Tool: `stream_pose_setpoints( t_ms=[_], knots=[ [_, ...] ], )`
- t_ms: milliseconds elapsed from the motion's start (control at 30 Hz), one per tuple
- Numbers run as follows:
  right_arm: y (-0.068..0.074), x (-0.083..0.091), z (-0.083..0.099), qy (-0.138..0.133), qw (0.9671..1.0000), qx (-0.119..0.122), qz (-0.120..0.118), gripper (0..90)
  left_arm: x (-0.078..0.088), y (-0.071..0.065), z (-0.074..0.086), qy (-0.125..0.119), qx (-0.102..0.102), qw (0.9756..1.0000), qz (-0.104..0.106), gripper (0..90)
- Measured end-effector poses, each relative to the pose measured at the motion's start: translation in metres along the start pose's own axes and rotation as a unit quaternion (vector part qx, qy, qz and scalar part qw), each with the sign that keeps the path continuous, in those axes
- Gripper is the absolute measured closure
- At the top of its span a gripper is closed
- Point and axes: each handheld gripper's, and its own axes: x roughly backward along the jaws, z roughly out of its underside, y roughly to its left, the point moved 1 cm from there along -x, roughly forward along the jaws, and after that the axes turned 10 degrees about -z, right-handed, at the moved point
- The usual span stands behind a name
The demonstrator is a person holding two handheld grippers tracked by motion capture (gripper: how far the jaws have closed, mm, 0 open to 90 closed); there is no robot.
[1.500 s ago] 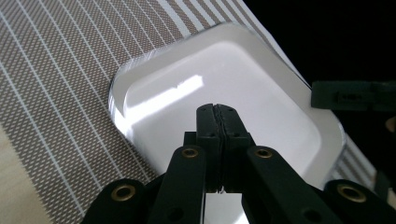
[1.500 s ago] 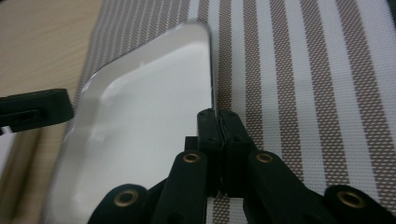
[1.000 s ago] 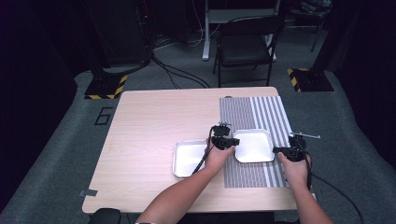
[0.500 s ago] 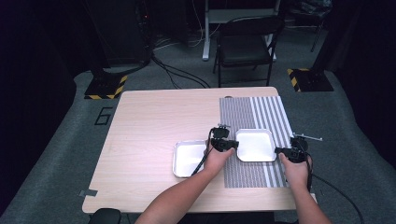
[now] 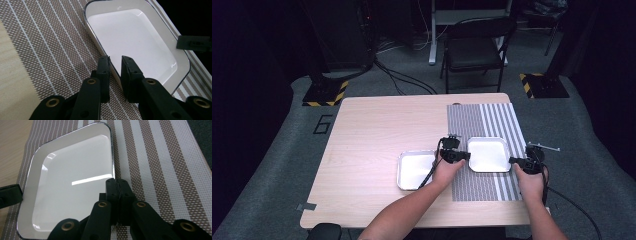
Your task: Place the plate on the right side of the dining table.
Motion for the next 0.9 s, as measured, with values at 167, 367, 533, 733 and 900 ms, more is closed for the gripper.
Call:
stream_pose_setpoints(
  t_ms=[167, 367, 533, 733, 900],
  knots=[
    [0.0004, 0.0004, -0.0011, -0.005, 1.0000, 0.004, -0.001, 89.0, -0.0019, -0.0008, -0.0003, -0.001, -0.002, 1.0000, 0.001, 77.4],
    [-0.0002, -0.0001, -0.0009, -0.002, 1.0000, -0.002, 0.006, 88.9, -0.0043, -0.0023, -0.0007, 0.000, -0.002, 1.0000, 0.001, 77.5],
    [-0.0027, 0.0007, -0.0014, -0.006, 0.9999, -0.008, 0.004, 88.9, -0.0054, -0.0033, -0.0014, 0.001, -0.001, 1.0000, 0.003, 77.5],
    [-0.0037, -0.0002, -0.0019, -0.009, 0.9999, -0.003, 0.006, 88.7, -0.0061, -0.0037, -0.0009, 0.002, -0.004, 1.0000, 0.005, 77.5],
    [-0.0033, 0.0023, -0.0017, -0.025, 0.9997, 0.001, 0.006, 84.3, -0.0035, -0.0048, -0.0011, 0.003, -0.008, 0.9999, 0.007, 76.7]
  ],
)
